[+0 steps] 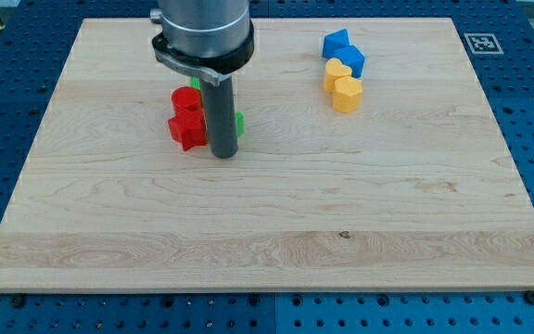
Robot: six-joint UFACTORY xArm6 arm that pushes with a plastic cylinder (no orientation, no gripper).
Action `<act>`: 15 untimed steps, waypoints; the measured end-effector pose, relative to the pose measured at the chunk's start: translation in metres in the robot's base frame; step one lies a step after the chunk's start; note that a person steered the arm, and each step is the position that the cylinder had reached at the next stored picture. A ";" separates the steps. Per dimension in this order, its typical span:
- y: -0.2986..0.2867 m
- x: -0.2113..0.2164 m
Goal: Move yellow hexagon to the center
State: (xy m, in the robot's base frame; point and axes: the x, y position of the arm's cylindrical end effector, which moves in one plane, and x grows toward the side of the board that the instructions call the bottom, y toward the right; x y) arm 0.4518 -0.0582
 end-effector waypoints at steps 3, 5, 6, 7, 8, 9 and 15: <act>0.006 0.009; 0.130 0.016; 0.183 0.006; 0.187 -0.022; 0.196 -0.047; 0.209 -0.072; 0.146 -0.067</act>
State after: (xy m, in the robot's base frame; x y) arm 0.3846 0.0881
